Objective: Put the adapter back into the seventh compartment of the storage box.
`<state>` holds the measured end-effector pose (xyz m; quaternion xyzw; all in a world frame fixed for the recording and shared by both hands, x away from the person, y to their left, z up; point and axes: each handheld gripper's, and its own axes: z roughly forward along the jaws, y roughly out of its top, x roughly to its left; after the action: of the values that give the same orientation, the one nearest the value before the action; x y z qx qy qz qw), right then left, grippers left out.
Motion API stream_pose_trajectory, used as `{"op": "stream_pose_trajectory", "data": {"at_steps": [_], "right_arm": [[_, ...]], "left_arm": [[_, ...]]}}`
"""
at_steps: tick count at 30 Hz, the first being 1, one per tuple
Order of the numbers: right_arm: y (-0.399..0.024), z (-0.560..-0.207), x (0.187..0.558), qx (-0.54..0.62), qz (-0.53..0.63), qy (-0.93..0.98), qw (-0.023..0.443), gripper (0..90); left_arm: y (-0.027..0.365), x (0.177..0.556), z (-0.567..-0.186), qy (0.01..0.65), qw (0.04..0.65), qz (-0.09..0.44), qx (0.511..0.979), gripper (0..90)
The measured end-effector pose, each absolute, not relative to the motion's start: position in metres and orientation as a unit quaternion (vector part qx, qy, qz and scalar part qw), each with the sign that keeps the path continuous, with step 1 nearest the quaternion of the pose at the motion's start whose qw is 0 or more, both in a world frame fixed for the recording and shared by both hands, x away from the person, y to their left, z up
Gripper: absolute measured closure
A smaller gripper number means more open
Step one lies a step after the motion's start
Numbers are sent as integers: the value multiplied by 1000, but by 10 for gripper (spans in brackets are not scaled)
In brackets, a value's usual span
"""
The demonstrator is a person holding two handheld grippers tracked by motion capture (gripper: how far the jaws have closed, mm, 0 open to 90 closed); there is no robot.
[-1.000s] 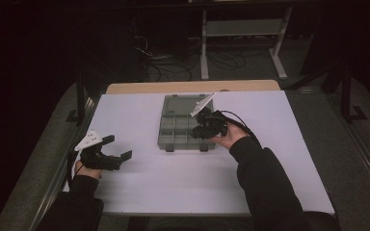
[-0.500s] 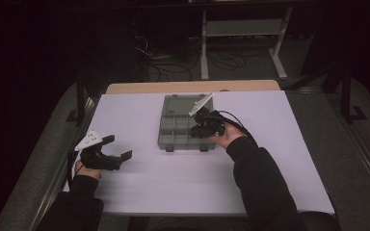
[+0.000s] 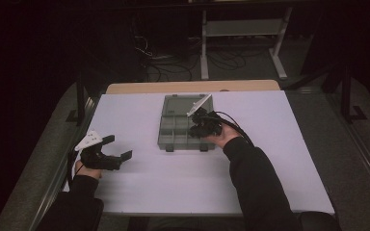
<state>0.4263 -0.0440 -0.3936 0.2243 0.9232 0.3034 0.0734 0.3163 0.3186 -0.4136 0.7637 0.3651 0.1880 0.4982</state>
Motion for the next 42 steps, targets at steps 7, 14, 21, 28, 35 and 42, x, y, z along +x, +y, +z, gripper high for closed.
{"op": "stream_pose_trajectory", "data": {"at_steps": [7, 14, 21, 28, 35, 42], "right_arm": [[-42, -401, 430, 227, 293, 926, 66, 753], [-40, -405, 430, 227, 285, 929, 60, 753], [-43, -402, 431, 233, 295, 925, 54, 680], [-52, -394, 429, 248, 307, 917, 56, 488], [-62, -385, 426, 258, 319, 910, 66, 287], [-74, -380, 422, 274, 332, 899, 78, 130]], "left_arm": [[319, 316, -414, 365, 498, 188, 764, 0], [318, 316, -414, 364, 498, 188, 764, 0], [319, 316, -414, 364, 499, 187, 764, 0], [318, 316, -414, 364, 498, 187, 765, 0], [318, 316, -414, 364, 498, 187, 765, 0], [318, 316, -414, 364, 497, 187, 765, 0]]}}
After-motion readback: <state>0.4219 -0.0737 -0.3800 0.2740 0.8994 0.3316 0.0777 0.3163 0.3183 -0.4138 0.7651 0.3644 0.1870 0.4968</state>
